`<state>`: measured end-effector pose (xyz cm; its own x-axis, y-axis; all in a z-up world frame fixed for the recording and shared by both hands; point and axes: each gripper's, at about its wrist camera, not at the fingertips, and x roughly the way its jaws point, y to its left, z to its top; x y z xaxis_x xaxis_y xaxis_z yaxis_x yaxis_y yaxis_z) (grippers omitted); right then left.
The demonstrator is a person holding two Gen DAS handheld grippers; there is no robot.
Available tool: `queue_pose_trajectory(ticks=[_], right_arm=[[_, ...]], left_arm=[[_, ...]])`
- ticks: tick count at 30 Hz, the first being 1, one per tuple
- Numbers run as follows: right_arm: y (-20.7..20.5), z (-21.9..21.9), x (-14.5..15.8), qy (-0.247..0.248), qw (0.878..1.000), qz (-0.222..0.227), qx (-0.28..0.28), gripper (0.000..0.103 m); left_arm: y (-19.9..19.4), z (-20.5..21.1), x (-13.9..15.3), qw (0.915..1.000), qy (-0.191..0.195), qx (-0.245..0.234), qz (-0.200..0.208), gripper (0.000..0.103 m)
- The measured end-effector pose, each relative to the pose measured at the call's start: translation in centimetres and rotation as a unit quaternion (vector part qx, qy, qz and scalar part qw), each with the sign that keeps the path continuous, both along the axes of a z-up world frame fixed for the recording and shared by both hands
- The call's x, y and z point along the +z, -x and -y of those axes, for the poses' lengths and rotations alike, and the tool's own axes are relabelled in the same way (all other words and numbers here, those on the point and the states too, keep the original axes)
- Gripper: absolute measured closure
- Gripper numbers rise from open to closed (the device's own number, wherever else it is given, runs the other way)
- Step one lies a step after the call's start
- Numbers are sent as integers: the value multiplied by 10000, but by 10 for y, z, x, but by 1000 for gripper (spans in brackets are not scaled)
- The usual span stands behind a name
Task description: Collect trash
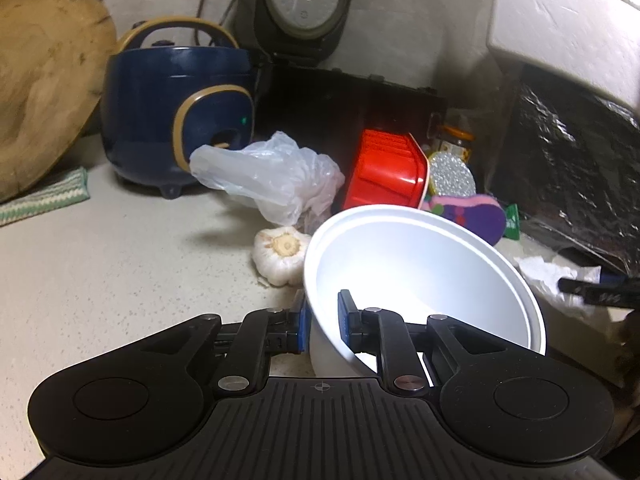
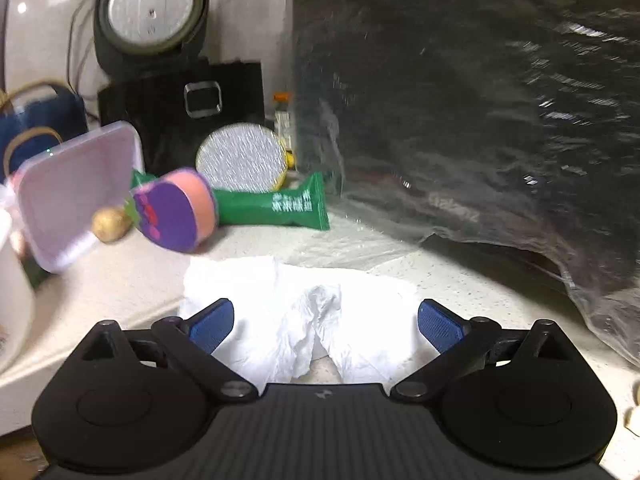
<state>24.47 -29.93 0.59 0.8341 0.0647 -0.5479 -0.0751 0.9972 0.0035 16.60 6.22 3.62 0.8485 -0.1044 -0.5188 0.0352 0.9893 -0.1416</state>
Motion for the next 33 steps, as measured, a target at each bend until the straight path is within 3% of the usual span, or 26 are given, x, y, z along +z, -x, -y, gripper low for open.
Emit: queue_pose_trajectory(ticks=[6,8,10,12,16,20,26,30,33], right_arm=[[-15,-3,-12,-200,9995,-231,77,22],[-13,-5,-12,-71,9998,-203,49,39],[-8,-5,-9,-55,9997,-223,89,73],[-2,-2,-4,-179,9993,-311,120,92],[24,4,7,-695,9970,-190,288,93],[62,4,18,-860,9944,38,620,93],[126,1,8,-890,9927,180,789,92],[165,5,-28,-704,9955,50,638,92],[187,11,-68,-429,9981,-203,395,92]], left_arm=[[2,-2,-3,9996,-5,-246,-98,84],[1,-1,-4,9992,-134,-321,-185,85],[-1,-1,-5,9993,-177,-263,-208,86],[0,-1,-6,9995,-167,-204,-189,88],[8,0,-2,9998,-118,-137,-83,89],[21,10,8,9994,-132,-289,156,91],[71,53,11,9916,148,-1171,524,90],[94,93,-27,9791,318,-1982,318,90],[92,120,-87,9734,270,-2270,-147,90]])
